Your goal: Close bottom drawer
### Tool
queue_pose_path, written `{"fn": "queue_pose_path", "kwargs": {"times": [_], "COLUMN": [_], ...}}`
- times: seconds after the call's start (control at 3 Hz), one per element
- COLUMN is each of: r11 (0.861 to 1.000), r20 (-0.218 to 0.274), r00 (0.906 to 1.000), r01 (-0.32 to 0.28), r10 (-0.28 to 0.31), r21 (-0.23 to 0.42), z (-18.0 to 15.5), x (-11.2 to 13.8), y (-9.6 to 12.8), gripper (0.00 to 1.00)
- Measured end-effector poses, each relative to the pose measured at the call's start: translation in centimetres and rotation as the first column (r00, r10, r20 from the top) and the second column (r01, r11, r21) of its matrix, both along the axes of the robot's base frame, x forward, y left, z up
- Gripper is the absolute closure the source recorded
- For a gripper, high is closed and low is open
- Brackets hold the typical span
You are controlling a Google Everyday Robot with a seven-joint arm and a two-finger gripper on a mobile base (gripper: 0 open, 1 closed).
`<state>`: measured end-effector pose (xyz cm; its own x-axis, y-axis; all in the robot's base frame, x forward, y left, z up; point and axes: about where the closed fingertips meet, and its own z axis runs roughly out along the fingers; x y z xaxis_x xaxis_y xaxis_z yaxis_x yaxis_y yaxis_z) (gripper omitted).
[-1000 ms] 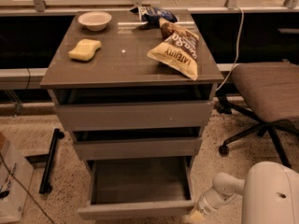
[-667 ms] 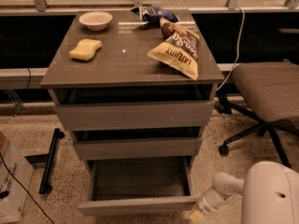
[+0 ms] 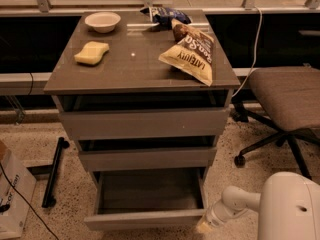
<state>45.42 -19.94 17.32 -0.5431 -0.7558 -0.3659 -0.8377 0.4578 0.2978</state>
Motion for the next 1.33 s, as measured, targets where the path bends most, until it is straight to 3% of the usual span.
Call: {"fn": "queue_pose_path", "kwargs": {"times": [0.33, 0.67, 1.33], "r11": [1.0, 0.999, 0.999], "r20": [0.048, 0.162, 0.202], "r00": [0.9988, 0.9864, 0.9792], "r01": [-0.014, -0.034, -0.025], "r10": [0.013, 0.03, 0.021], "r21": [0.005, 0.021, 0.022], "z": [0.0, 1.0, 0.9], "x": [1.8, 8.0, 8.9], "y": [1.2, 3.5, 4.0], "gripper": [1.0, 1.0, 1.0]}}
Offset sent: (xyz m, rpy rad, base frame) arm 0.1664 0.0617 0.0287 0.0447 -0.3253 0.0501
